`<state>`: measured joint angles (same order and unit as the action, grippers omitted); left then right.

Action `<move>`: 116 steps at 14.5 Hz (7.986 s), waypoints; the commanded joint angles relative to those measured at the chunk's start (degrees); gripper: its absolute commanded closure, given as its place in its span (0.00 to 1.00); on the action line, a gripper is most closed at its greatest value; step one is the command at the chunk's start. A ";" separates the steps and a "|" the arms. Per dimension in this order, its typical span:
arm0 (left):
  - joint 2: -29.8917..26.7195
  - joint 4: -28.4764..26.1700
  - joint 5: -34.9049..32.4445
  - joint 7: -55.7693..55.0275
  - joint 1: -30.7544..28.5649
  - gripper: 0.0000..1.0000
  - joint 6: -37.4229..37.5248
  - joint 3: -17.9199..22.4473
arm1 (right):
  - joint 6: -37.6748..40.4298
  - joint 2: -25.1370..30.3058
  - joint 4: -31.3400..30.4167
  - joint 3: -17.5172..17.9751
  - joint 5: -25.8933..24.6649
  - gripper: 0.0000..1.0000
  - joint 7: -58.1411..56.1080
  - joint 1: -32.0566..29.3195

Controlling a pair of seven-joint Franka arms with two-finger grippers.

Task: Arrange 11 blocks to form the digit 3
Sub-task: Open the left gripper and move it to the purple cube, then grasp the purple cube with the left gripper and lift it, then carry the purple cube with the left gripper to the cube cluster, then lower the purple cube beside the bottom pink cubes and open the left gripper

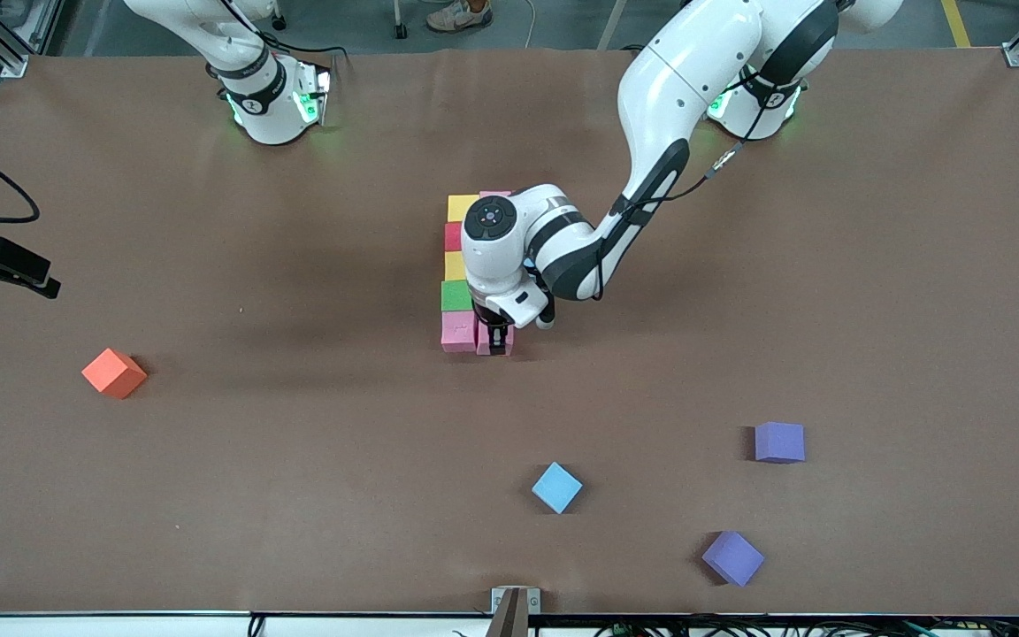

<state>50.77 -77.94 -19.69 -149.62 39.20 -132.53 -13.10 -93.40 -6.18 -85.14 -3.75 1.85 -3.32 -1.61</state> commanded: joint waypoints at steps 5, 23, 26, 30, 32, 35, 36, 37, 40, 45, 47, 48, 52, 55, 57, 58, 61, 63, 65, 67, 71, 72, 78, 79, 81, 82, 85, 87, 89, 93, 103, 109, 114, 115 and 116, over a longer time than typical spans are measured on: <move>0.56 1.21 -0.35 0.21 0.79 0.00 -0.28 0.71 | 0.76 1.17 0.85 0.15 -0.10 0.00 -0.28 0.21; -7.26 0.51 -2.81 47.43 -18.10 0.00 11.94 0.35 | 5.78 0.47 7.44 -0.20 -0.45 0.00 -0.98 -1.80; -7.70 0.51 -2.81 62.74 -23.02 0.00 11.94 0.27 | 2.79 -1.65 7.27 -0.12 -0.71 0.00 -0.90 -1.65; -7.79 0.33 -2.81 79.10 -27.24 0.00 12.12 0.35 | 2.87 -1.56 7.62 0.15 -0.01 0.00 -0.90 -1.81; -7.88 -0.54 -2.81 87.44 -29.17 0.00 12.20 0.35 | 3.22 -1.47 7.62 0.15 -0.10 0.00 -0.98 -1.73; -8.67 -2.39 -2.81 100.71 -32.33 0.00 12.20 0.35 | 3.40 -1.38 7.36 0.06 -0.54 0.00 -0.98 -1.64; -8.67 -2.57 -2.81 104.76 -33.31 0.00 12.20 0.27 | 3.31 -1.12 7.45 -0.11 -0.62 0.00 -0.98 -1.90; -8.76 -3.26 -2.81 108.19 -33.75 0.00 12.20 0.27 | 3.31 -0.86 7.53 -0.29 -0.80 0.00 -0.98 -2.25; -9.98 -5.72 -2.90 118.12 -37.08 0.00 12.12 0.27 | 2.70 -0.94 7.71 -0.20 -0.45 0.00 -0.98 -2.61; -9.20 -6.26 -2.38 125.80 -41.13 0.00 7.22 0.00 | 3.66 -0.77 7.71 -0.02 -0.71 0.00 -0.46 -2.34; -7.27 -6.26 -1.94 125.63 -41.31 0.00 1.95 0.00 | 3.58 -0.85 7.71 -0.11 -0.71 0.00 -0.37 -2.52; -6.92 -6.52 -1.93 125.45 -41.84 0.00 0.44 0.00 | 3.49 -1.03 7.71 -0.03 -0.45 0.00 -0.46 -2.35; -6.65 -10.20 -1.84 125.10 -42.10 0.00 -4.82 0.00 | 3.84 -1.03 7.10 0.06 -0.45 0.00 -0.37 -2.43; -6.65 -14.60 -1.93 125.28 -43.51 0.00 -11.69 0.09 | 3.57 -1.03 7.10 0.24 -0.19 0.00 -0.37 -1.99; -6.91 -14.52 -1.85 124.75 -43.42 0.18 -11.70 0.00 | 3.05 -1.12 7.10 0.24 -0.18 0.00 -0.37 -1.64; -7.00 -14.35 -1.85 124.14 -43.42 0.35 -11.70 0.00 | 3.05 -1.21 7.10 0.24 -0.27 0.00 -0.37 -1.64; -7.35 -14.26 -1.76 123.08 -43.34 0.69 -11.61 0.00 | 3.49 -1.38 7.01 0.24 -0.45 0.00 -0.63 -1.99; -8.57 -14.26 -1.32 119.41 -42.81 0.74 -9.61 -0.09 | 3.05 -1.65 7.10 0.15 -0.62 0.00 -0.72 -2.17; -9.98 -12.77 -0.97 113.53 -42.54 0.74 -3.03 -2.27 | 3.05 -1.56 7.10 0.15 -0.71 0.00 -0.72 -2.17; -11.48 -12.06 -1.23 104.23 -42.19 0.74 2.69 -4.56 | 1.39 -1.56 7.18 0.15 -0.45 0.00 -0.55 -1.99; -13.94 -11.97 -1.05 78.77 -36.85 0.74 8.07 -5.89 | -0.64 -1.21 5.26 -0.29 -0.98 0.00 -0.46 0.38; -13.94 -11.80 -1.14 71.39 -35.00 0.74 8.07 -5.89 | -0.82 -1.03 4.47 -0.29 -0.98 0.00 -0.46 0.29; -11.76 -8.73 1.04 39.80 -25.77 0.74 8.51 -5.98 | -0.12 -0.24 4.02 -2.67 -1.86 0.00 -0.54 2.41; -10.70 -7.68 3.32 36.80 -23.76 0.74 8.51 -5.89 | -0.12 -0.33 4.02 -2.40 -1.51 0.00 -0.72 1.27; -8.42 -4.69 4.74 28.64 -20.58 0.74 8.51 -5.27 | 0.06 -0.24 3.93 -2.31 -1.50 0.00 -0.90 1.17; -7.45 -3.81 4.75 24.77 -19.88 0.74 8.51 -5.27 | -0.11 -0.24 3.93 -2.31 -1.50 0.00 -0.90 1.26; -5.42 -2.48 4.66 15.71 -16.98 0.74 7.99 -5.27 | -0.73 0.28 2.18 -2.23 -2.11 0.00 -1.07 2.14; -4.46 -2.48 4.48 11.48 -14.96 0.74 7.99 -5.18 | -0.99 0.81 1.21 -2.22 -2.12 0.00 -0.98 2.05; -3.75 -2.39 4.48 7.52 -12.76 0.74 7.99 -4.75 | -1.52 0.90 0.86 -2.22 -2.12 0.00 -0.98 2.05; -2.52 -1.96 4.48 1.10 -9.94 0.74 7.99 -4.57 | -2.05 0.81 0.86 -2.22 -2.12 0.00 -0.98 2.05; -0.32 -1.51 4.22 -0.93 -4.23 0.73 7.90 -0.88 | -2.05 0.81 0.50 -2.40 -2.12 0.00 -1.07 1.88; -0.23 -0.98 4.22 -0.58 -0.71 0.56 6.93 2.73 | -2.23 0.81 0.68 -2.31 -2.12 0.00 -1.07 2.05; -1.46 -0.99 3.60 0.21 -0.71 0.00 7.80 2.73 | -1.96 0.81 0.59 -2.31 -2.12 0.00 -1.07 1.79; -2.51 -0.99 3.52 0.21 -0.71 0.00 7.90 2.73 | -1.96 0.81 0.59 -2.40 -2.12 0.00 -1.07 1.79; -3.91 -0.99 3.52 0.38 -0.71 0.00 7.98 2.64 | -1.79 0.81 0.68 -2.40 -2.12 0.00 -1.07 1.79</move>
<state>49.51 -79.16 -15.99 -149.74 37.92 -125.42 -10.99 -94.70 -7.38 -82.22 -6.29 0.75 -4.07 0.26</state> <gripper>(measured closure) 0.000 0.000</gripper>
